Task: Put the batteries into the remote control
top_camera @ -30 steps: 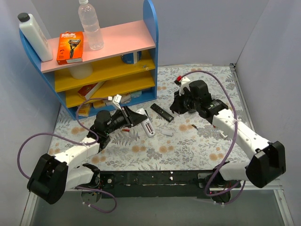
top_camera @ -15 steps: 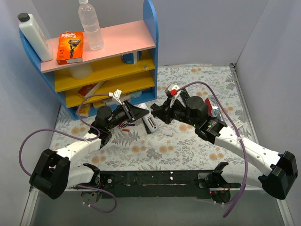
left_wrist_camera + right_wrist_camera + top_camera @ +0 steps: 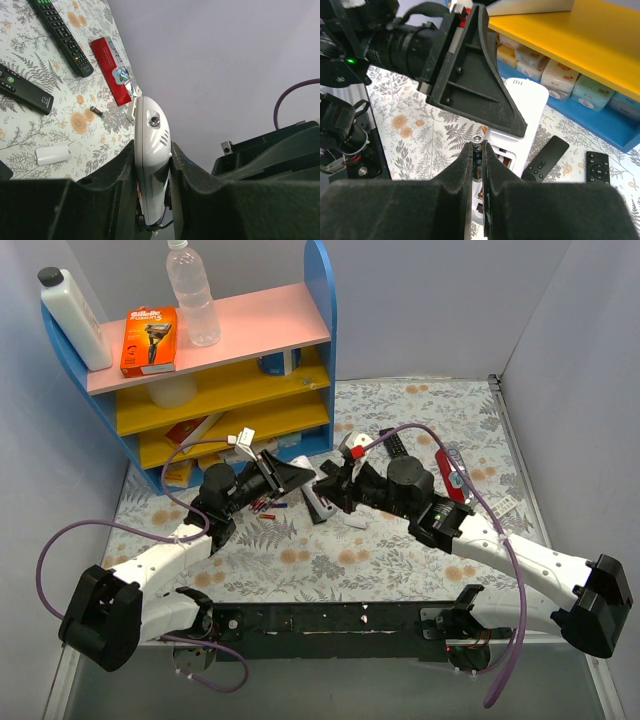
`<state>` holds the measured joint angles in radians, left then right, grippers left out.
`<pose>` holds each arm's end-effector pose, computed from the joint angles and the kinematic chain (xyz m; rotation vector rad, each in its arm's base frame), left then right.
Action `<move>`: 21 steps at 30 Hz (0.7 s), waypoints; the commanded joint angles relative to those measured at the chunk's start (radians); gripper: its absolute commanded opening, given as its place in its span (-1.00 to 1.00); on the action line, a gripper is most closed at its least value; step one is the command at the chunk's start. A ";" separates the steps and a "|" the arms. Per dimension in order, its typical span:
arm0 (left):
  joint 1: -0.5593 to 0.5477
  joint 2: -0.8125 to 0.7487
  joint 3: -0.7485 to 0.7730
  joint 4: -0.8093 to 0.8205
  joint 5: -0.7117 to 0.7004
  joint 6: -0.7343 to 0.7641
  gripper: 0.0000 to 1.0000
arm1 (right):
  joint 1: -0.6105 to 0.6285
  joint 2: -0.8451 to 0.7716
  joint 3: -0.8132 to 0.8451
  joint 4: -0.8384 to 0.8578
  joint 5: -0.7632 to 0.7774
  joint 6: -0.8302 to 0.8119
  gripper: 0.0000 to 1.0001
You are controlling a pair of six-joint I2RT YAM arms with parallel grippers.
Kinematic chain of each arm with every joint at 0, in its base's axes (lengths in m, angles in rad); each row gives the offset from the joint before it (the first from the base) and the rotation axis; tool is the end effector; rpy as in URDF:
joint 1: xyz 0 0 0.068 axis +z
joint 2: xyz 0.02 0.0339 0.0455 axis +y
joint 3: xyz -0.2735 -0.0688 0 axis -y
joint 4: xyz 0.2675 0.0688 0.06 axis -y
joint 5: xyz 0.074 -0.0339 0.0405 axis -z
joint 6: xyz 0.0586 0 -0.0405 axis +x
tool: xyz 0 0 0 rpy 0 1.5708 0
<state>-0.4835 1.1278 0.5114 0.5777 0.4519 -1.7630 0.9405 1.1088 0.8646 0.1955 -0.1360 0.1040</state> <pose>0.2381 -0.1539 0.2500 -0.8481 1.8885 -1.9542 0.1728 0.2503 0.3454 -0.7887 1.5037 0.9051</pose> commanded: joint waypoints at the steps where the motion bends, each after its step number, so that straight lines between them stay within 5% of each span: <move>1: 0.003 -0.046 0.044 -0.007 -0.004 -0.006 -1.00 | 0.011 0.008 -0.021 0.056 0.056 -0.020 -0.97; 21: 0.003 -0.071 0.049 -0.032 0.001 -0.007 -1.00 | 0.027 0.016 -0.075 0.039 0.119 -0.027 -0.90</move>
<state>-0.4824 1.0958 0.5179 0.5232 0.4519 -1.7668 0.9588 1.1191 0.7979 0.2195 -0.0322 0.0982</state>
